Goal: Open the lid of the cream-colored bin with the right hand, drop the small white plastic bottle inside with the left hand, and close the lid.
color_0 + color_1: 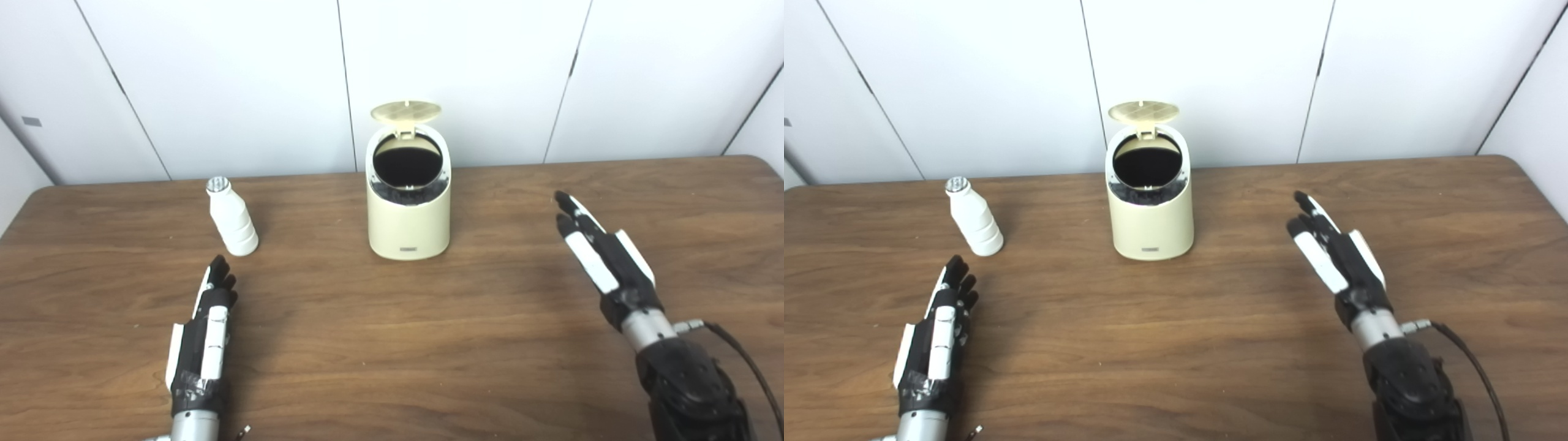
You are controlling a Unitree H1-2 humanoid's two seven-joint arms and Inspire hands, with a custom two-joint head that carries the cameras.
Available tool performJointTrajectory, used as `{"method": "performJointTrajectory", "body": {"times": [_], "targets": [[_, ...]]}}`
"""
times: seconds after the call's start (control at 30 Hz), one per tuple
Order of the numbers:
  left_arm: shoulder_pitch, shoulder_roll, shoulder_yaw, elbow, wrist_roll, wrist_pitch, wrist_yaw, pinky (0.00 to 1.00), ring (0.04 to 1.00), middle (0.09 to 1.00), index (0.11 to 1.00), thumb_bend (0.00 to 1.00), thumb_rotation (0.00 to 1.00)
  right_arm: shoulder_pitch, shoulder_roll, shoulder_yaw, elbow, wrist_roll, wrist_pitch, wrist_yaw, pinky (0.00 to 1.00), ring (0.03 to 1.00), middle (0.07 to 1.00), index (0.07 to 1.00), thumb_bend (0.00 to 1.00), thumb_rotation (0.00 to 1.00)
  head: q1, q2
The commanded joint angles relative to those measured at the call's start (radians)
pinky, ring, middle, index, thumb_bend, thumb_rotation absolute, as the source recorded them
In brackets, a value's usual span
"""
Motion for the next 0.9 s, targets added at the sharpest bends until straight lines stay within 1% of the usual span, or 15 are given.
{"method": "performJointTrajectory", "body": {"times": [0.0,0.07,0.17,0.23,0.3,0.43,0.53,0.6,0.67,0.7,0.77,0.87], "targets": [[-0.013,0.019,0.004,0.045,-0.006,-0.035,-0.012,0.99,0.986,1.000,1.000,0.60,0.87,0.006,0.021,-0.021,-0.008,0.053,-0.087,-0.017,1.00,0.998,0.999,0.990,0.64,0.91,-0.001,0.002],[-0.013,0.021,0.006,0.043,-0.012,-0.030,-0.013,0.99,0.987,1.000,1.000,0.61,0.87,0.031,0.039,-0.030,0.004,0.085,-0.115,-0.022,1.00,1.000,1.000,0.997,0.58,0.93,-0.001,0.004],[-0.012,0.020,0.010,0.035,-0.018,-0.015,-0.009,1.00,0.990,1.000,1.000,0.60,0.86,0.065,0.062,-0.034,0.004,0.111,-0.148,-0.030,1.00,1.000,1.000,0.993,0.57,0.96,-0.001,0.006],[-0.010,0.019,0.011,0.026,-0.020,-0.002,-0.005,1.00,0.987,1.000,1.000,0.59,0.87,0.082,0.075,-0.039,0.020,0.129,-0.187,-0.032,1.00,1.000,1.000,0.992,0.58,0.98,0.006,0.005],[-0.008,0.018,0.009,0.019,-0.022,0.005,-0.004,1.00,0.986,1.000,1.000,0.59,0.86,0.091,0.085,-0.039,0.032,0.137,-0.216,-0.037,1.00,1.000,1.000,0.984,0.60,0.99,0.036,0.004],[-0.007,0.026,0.003,0.026,-0.018,-0.013,-0.014,1.00,0.990,1.000,1.000,0.57,0.87,0.100,0.089,-0.043,0.063,0.157,-0.262,-0.034,1.00,1.000,1.000,0.990,0.62,1.00,0.076,0.001],[-0.005,0.023,0.000,0.037,-0.009,-0.031,-0.010,1.00,0.986,1.000,1.000,0.58,0.86,0.106,0.079,-0.044,0.077,0.156,-0.276,-0.037,1.00,1.000,1.000,0.991,0.63,1.00,0.127,-0.006],[-0.002,0.017,-0.004,0.036,-0.004,-0.032,-0.006,0.99,0.980,1.000,1.000,0.58,0.86,0.109,0.070,-0.045,0.089,0.165,-0.289,-0.029,1.00,1.000,1.000,0.992,0.62,1.00,0.169,-0.014],[0.000,0.012,-0.008,0.036,0.001,-0.032,-0.004,0.98,0.979,1.000,1.000,0.58,0.85,0.109,0.060,-0.046,0.098,0.178,-0.295,-0.022,1.00,1.000,1.000,0.992,0.60,1.00,0.199,-0.021],[0.002,0.011,-0.011,0.035,0.008,-0.030,-0.003,0.98,0.979,1.000,1.000,0.58,0.85,0.108,0.054,-0.046,0.104,0.184,-0.298,-0.019,1.00,1.000,1.000,0.991,0.58,1.00,0.227,-0.031],[0.005,0.007,-0.017,0.037,0.022,-0.027,0.001,0.98,0.984,1.000,1.000,0.57,0.84,0.106,0.046,-0.046,0.105,0.186,-0.295,-0.022,1.00,1.000,1.000,0.996,0.58,1.00,0.257,-0.042],[0.009,0.001,-0.025,0.034,0.051,-0.016,0.013,0.97,0.974,0.993,1.000,0.59,0.79,0.107,0.040,-0.041,0.084,0.191,-0.274,-0.025,1.00,1.000,1.000,0.999,0.59,1.00,0.289,-0.055]]}}
